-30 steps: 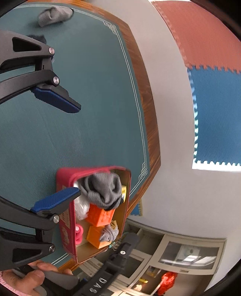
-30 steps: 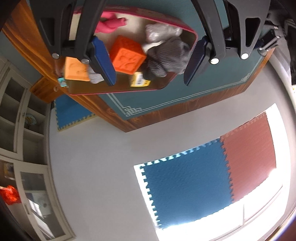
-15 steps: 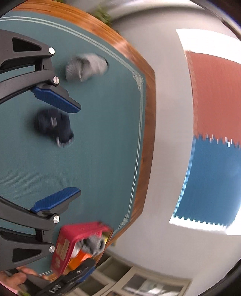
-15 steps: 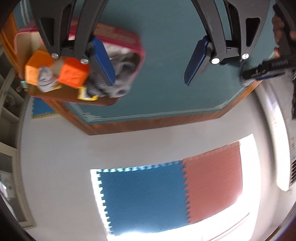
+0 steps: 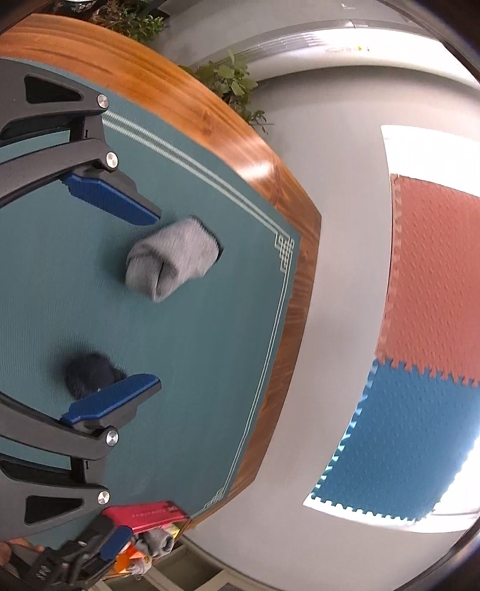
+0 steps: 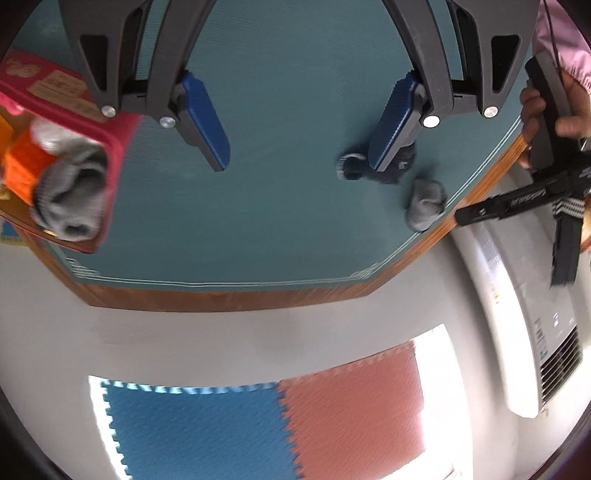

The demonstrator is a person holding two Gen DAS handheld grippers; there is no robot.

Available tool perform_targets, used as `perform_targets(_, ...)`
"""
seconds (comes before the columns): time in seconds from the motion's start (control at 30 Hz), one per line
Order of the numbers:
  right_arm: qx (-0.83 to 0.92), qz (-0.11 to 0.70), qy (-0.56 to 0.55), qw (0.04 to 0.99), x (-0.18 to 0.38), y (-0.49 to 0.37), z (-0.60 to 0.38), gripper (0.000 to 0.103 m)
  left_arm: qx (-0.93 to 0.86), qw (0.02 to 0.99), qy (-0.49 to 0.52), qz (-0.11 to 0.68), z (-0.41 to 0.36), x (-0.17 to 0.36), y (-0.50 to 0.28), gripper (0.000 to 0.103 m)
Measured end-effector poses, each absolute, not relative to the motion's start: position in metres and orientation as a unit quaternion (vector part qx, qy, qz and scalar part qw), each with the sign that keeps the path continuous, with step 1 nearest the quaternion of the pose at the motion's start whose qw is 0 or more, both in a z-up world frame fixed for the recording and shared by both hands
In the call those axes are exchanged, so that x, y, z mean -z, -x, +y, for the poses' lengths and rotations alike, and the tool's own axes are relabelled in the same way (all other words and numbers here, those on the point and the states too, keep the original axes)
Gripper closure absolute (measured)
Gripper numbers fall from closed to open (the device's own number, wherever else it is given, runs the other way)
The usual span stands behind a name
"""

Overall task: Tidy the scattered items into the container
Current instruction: 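Move the left tool over the grey sock while the right tool approaches the black knit ball, then grasp the grey sock with the left tool while the right tool grasps the black knit ball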

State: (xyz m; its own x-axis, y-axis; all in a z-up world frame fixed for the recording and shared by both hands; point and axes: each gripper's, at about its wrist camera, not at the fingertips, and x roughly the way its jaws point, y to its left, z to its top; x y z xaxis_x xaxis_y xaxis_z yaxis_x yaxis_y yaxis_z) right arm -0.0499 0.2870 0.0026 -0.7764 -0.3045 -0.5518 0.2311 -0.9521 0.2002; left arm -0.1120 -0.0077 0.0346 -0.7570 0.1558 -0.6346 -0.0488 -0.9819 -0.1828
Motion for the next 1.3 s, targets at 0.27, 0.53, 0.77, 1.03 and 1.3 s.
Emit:
perform_targets(0.27,0.931,-0.052,-0.315,0.176,0.000,0.065,0.235,0.022,-0.932,0.045,0.351,-0.082,-0.021,-0.033,0.135,0.018)
perform_targets(0.53,0.923,-0.051,-0.335,0.183,0.009,0.083,0.199,0.022,-0.927,0.047,0.363,-0.081,-0.022,-0.022,0.162,0.018)
perform_targets(0.77,0.914,-0.035,-0.363,0.179,0.026,0.094,0.180,0.022,-0.913,0.051,0.400,-0.065,-0.016,0.013,0.182,0.018)
perform_targets(1.03,0.905,-0.027,-0.387,0.173,0.041,0.105,0.174,0.022,-0.908,0.039,0.414,-0.051,-0.011,0.028,0.190,0.018)
perform_targets(1.3,0.898,-0.022,-0.405,0.173,0.051,0.114,0.170,0.022,-0.898,0.009,0.432,-0.077,-0.026,0.044,0.199,0.019)
